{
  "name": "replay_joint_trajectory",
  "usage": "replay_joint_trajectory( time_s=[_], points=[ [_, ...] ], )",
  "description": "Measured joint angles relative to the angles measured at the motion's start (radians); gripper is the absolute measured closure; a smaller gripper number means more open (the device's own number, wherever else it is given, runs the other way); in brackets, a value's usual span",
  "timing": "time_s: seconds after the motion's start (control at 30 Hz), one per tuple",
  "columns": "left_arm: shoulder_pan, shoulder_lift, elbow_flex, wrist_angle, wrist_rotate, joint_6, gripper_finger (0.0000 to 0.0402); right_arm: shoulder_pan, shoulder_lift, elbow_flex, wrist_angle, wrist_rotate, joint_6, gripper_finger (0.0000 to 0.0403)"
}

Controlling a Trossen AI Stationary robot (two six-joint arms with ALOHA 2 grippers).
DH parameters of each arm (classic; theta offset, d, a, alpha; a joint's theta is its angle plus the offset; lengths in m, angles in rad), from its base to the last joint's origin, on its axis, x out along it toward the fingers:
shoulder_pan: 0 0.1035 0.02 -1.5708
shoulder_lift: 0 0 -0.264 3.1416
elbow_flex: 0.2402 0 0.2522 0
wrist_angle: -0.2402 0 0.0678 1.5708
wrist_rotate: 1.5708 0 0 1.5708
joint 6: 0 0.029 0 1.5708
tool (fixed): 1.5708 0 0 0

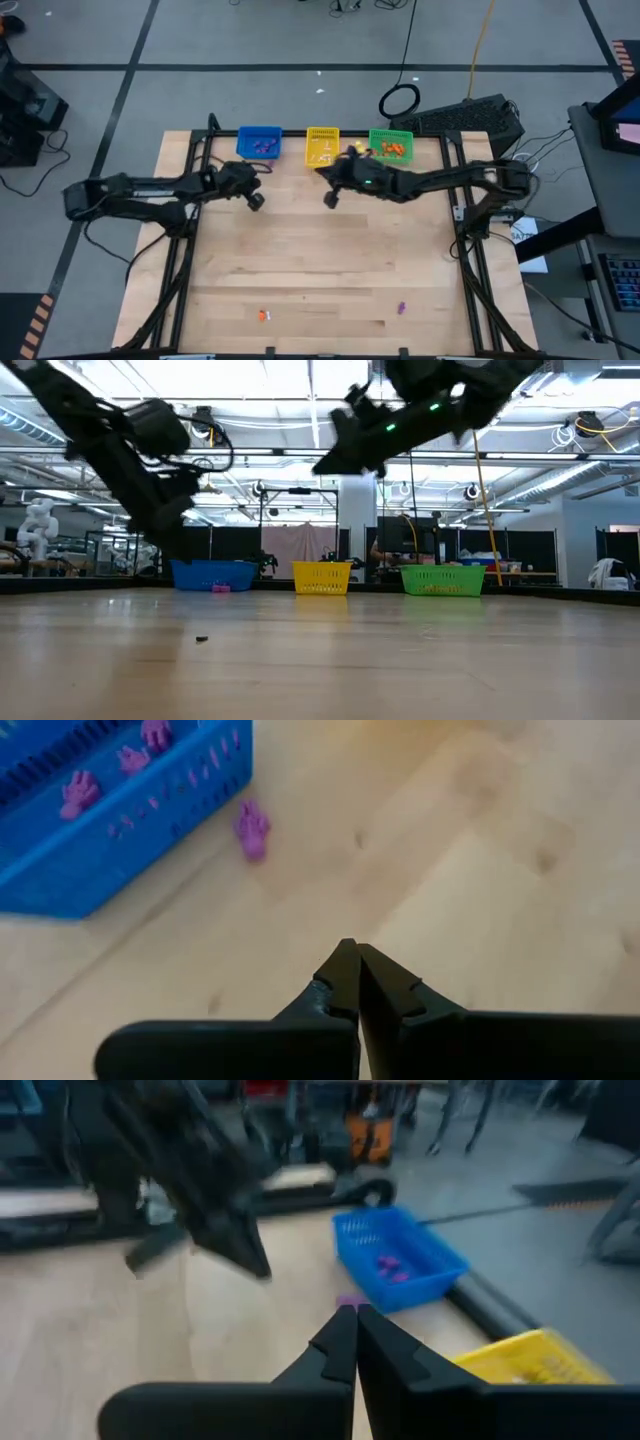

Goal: Sort Halloween decoration
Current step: Put the violet skeleton toy into the blue bin

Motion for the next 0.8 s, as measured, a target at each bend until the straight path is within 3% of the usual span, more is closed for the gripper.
replay_joint_trajectory(
  time_s=[0.27,0.5,0.8],
  points=[
    [0.089,0.201,0.006,0.276,0.012,0.001,0.0329,0.003,-0.211,-0.142,0.033,0.04,-0.058,0.0403],
    [0.146,0.327,0.006,0.424,0.016,0.031,0.0257,0.026,-0.244,-0.162,0.027,0.036,-0.098,0.0403],
    [0.218,0.473,0.006,0.606,0.03,0.034,0.0242,0.037,-0.243,-0.161,0.05,0.036,-0.111,0.0403]
  ],
)
